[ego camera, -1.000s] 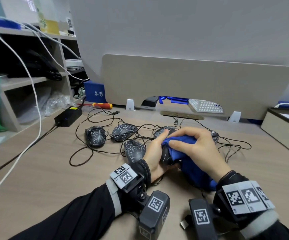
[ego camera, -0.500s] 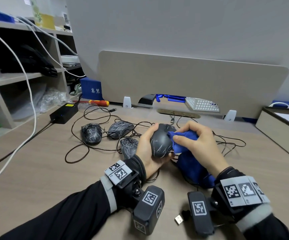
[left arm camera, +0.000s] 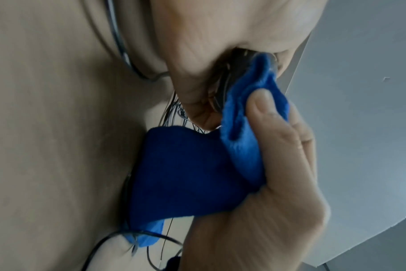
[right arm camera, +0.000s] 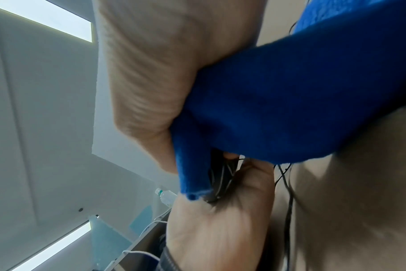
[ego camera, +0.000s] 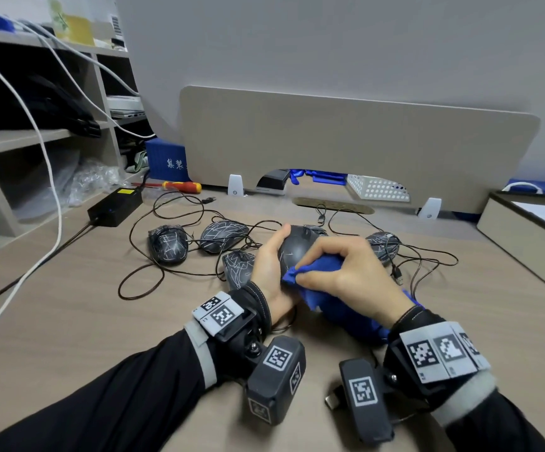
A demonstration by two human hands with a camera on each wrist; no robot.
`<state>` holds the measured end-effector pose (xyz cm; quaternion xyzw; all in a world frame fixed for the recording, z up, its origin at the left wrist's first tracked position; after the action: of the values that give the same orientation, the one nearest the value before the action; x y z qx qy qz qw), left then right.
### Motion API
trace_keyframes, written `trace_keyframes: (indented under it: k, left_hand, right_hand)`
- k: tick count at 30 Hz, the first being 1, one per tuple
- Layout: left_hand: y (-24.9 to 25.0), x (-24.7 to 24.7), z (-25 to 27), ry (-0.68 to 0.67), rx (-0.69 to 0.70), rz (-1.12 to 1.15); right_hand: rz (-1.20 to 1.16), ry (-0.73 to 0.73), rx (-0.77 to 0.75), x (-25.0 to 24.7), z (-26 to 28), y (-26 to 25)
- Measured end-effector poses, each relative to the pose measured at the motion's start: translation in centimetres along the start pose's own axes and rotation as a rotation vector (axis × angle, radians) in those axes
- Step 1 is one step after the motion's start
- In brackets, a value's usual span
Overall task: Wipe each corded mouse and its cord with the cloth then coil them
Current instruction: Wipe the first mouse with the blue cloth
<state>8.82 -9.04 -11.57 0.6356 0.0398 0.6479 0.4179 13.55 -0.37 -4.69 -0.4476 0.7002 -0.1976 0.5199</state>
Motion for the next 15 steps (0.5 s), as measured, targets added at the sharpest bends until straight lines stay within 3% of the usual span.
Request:
trace_keyframes:
  k: [4,6,9,10,13,15]
  left_hand:
    - [-0.9,0.6,-0.2,0.001,0.012,-0.14]
    - [-1.3,0.3,-0.4,0.033,0.011,-0.144]
    - [-1.1,-0.4,-0.6,0.077,0.035,-0.159]
    - [-1.1,-0.4,-0.7,0.078,0.038,-0.17]
    - [-1.5,0.4,-0.7,0.052,0.036,-0.212]
    - [-1.7,0.8,-0.6,0.044,0.034,-0.251]
  right_hand:
    - [-0.052,0.349,0.011,-2.7,-0.1,0.9]
    - [-0.048,0.274,-0.006,-2.5,-0.2,0.5]
    - [-0.028,-0.006,-0.047,-0.6,0.1,-0.8]
    - [-0.031,-0.009,-0.045,-0.7,0.1,-0.8]
    - [-0.065,0.244,0.008,-3.2,-0.3,0.9]
    - [-0.046,0.339,0.028,-4.1,-0.2,1.6]
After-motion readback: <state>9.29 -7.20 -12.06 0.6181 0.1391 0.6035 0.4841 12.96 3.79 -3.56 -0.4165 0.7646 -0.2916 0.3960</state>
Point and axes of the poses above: each hand's wrist, its own z-axis away from the middle knuckle, its own x-axis out of the palm, y = z × x, the point moved 6 cm from there along -z, towards the middle knuckle, and after that the axes turned 3 degrees about z, right-handed, at the moved point
